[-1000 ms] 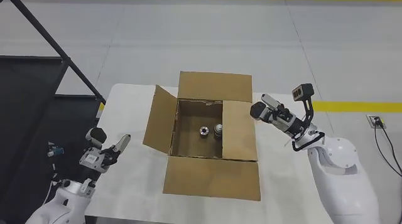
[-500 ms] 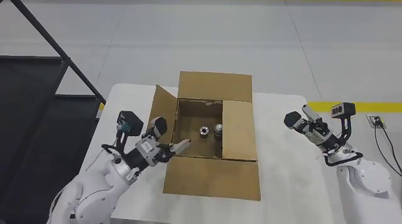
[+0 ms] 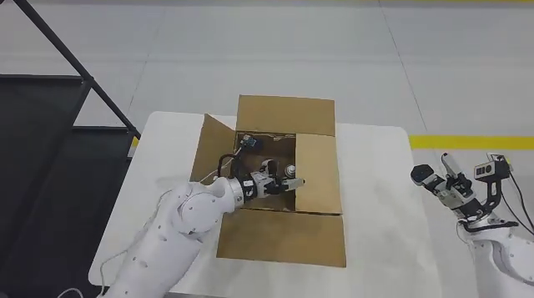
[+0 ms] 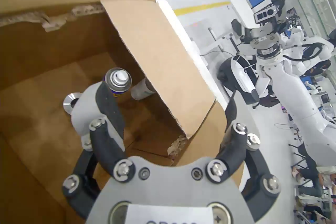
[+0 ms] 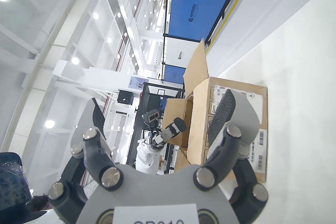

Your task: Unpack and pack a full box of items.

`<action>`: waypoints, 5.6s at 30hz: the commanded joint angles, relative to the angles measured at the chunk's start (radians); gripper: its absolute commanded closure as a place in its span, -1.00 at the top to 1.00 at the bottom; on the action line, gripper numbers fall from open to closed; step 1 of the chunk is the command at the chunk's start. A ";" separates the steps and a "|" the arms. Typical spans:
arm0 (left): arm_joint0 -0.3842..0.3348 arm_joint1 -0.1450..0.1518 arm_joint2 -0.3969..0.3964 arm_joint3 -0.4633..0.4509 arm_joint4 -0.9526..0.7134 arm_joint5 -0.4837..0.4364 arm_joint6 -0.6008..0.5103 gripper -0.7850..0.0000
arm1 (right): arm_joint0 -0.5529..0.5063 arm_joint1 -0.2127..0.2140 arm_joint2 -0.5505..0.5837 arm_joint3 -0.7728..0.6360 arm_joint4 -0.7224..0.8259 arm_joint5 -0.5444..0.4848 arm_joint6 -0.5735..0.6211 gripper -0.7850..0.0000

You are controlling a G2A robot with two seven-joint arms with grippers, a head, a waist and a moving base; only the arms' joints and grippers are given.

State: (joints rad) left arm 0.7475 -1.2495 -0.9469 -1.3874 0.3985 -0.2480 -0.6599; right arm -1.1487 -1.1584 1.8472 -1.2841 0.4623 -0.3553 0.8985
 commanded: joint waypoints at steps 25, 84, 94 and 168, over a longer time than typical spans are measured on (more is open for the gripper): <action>-0.049 -0.060 0.106 0.022 -0.112 -0.192 0.022 1.00 | -0.004 0.026 0.021 0.061 0.056 0.010 -0.067 1.00; -0.252 -0.311 0.434 0.303 0.030 -0.112 0.173 1.00 | -0.126 0.046 0.128 0.155 0.230 -0.027 -0.185 1.00; -0.221 -0.304 0.365 0.252 0.097 -0.151 0.255 1.00 | -0.155 0.035 0.122 0.051 0.297 -0.067 -0.229 1.00; 1.312 -0.010 -1.013 -0.790 -0.081 -0.562 0.582 1.00 | 0.354 -0.067 -0.756 -0.453 -1.509 0.123 0.151 1.00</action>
State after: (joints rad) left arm 2.0594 -1.2598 -1.9599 -2.1770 0.3182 -0.8099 -0.0772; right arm -0.7948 -1.2260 1.0915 -1.7372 -1.0460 -0.2324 1.0481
